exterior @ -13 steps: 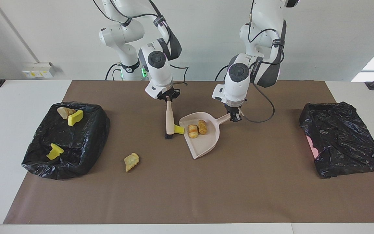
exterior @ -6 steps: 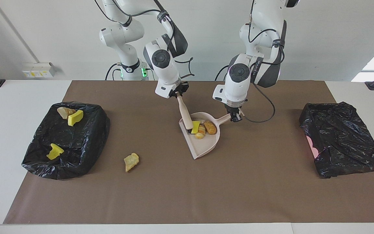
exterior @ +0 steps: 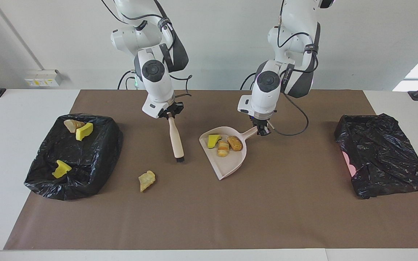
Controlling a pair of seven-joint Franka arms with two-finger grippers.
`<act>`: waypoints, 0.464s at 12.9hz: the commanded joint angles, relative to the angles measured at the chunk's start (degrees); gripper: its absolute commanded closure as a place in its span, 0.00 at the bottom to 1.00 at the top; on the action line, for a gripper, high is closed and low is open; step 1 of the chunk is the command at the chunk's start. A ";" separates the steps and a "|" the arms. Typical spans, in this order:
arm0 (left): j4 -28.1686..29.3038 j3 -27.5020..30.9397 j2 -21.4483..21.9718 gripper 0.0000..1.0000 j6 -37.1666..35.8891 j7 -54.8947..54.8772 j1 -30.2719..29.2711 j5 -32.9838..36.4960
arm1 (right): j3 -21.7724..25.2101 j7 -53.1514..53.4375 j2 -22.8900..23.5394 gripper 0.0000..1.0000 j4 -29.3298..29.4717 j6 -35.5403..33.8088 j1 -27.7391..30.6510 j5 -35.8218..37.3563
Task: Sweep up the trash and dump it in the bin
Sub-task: 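Move the brush with the right gripper beyond the far bread piece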
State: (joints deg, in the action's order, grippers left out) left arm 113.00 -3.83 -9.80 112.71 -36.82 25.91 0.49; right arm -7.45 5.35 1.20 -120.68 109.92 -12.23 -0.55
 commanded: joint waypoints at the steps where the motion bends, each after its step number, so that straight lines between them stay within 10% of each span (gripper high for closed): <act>1: 2.22 0.23 1.71 1.00 2.07 4.10 -0.25 -1.81 | -0.73 -1.05 2.49 1.00 5.53 -1.20 2.65 12.25; 6: 2.14 0.23 1.28 1.00 6.01 6.50 0.37 -1.81 | -0.55 0.27 10.20 1.00 14.04 3.55 9.76 23.63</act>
State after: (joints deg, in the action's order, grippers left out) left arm 113.19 -3.84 -9.81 115.31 -30.70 25.92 -0.43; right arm -7.29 5.43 6.27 -112.60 113.43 -4.42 19.64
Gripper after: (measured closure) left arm 0.678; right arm 0.744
